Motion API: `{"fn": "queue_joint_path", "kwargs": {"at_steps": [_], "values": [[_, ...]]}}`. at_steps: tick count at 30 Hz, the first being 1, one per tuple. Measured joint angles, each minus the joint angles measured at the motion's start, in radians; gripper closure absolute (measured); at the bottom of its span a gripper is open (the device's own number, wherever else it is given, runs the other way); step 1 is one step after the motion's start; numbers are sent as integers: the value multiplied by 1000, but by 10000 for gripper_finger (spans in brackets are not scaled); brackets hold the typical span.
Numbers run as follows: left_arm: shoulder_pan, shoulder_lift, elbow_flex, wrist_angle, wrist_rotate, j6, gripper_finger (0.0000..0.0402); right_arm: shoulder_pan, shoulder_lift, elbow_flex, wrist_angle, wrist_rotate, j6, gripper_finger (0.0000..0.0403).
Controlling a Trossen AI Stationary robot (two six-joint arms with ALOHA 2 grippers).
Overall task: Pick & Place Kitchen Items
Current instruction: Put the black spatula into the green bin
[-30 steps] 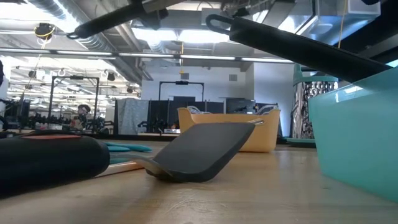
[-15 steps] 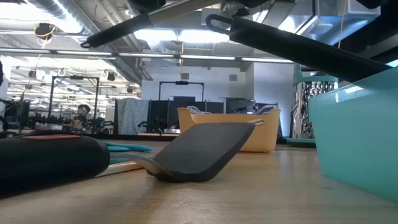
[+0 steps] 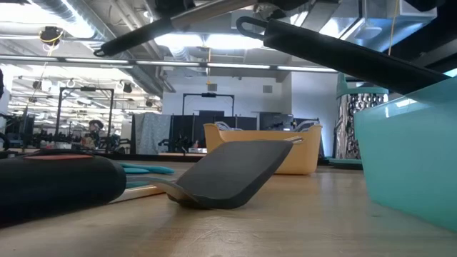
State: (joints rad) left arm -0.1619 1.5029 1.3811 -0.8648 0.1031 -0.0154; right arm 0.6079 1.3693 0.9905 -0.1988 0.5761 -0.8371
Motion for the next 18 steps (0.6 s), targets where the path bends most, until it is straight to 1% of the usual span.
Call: {"fn": "queue_joint_path", "kwargs": {"at_steps": [6,12,14,15,18], "values": [[1,43,0,1,4,6,197,0,0,0,-1,0,1,396],[1,56,0,2,-34,17,201,0,0,0,-9,-1,3,396],[1,56,0,-2,-37,6,218,0,0,0,-10,-1,3,396],[2,56,0,-9,-31,-2,232,0,0,0,-10,-1,3,396],[2,57,-2,-36,-21,-13,298,0,0,0,-10,0,3,396]]}}
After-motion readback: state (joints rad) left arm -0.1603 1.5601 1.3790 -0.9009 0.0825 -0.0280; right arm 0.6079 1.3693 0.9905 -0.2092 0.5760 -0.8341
